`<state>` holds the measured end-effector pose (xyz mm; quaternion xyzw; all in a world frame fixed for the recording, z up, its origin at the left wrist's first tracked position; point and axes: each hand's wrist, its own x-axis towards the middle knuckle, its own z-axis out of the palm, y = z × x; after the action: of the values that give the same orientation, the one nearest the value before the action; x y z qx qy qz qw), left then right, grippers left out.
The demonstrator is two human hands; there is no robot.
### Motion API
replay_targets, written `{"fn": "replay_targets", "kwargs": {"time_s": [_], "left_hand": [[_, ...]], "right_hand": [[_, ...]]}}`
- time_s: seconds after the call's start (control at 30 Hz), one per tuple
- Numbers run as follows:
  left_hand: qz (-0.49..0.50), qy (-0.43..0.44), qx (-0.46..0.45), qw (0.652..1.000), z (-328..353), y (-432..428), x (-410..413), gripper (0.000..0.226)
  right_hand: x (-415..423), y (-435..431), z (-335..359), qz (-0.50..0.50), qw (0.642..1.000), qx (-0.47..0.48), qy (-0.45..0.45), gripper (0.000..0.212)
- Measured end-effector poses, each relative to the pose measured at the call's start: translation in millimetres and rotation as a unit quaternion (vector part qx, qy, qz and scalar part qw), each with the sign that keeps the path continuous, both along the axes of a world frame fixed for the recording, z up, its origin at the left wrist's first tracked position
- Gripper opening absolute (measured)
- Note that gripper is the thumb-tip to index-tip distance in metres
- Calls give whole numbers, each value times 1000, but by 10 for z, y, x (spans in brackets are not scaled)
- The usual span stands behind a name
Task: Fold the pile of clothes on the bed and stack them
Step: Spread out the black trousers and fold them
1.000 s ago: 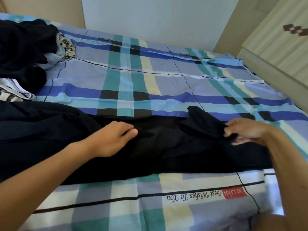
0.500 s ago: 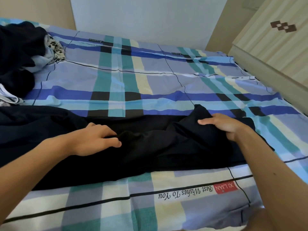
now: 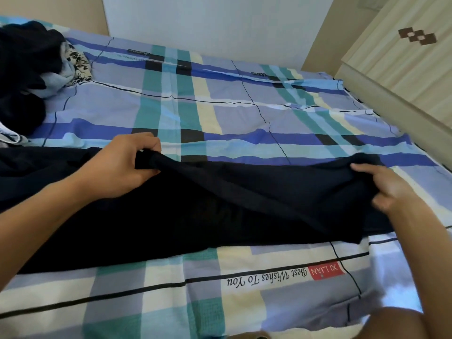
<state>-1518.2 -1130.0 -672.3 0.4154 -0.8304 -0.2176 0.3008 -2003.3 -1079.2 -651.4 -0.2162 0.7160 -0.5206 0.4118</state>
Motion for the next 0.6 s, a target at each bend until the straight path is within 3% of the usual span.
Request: {"fn": "replay_targets", "kwargs": {"time_s": [0.13,0.23,0.27,0.37,0.43,0.5,0.6], "left_hand": [[2,-7,-63,998,12,61,-64,34],[-12,-44,-81,996,-1,98,-77,36],[-31,-82,-59,994,-21,116,-72,40],[-90,-226,49,969,-113,198,-73,39],[-113,-293,100,944,-172,266,-124,34],[-127,-340,102,926,-224,330,-203,28],[-159,-322,96,928,-238,424,-336,27]], "right_hand": [[-47,-88,-83,-8,998,-3,62,54],[-137,-105,-87,43,997,-2,60,117],[-137,-87,-102,84,993,25,81,120],[-5,24,-116,248,940,175,155,75],[29,68,-107,298,919,204,160,57],[-6,48,-79,310,921,187,144,52],[-11,5,18,214,960,97,153,53]]}}
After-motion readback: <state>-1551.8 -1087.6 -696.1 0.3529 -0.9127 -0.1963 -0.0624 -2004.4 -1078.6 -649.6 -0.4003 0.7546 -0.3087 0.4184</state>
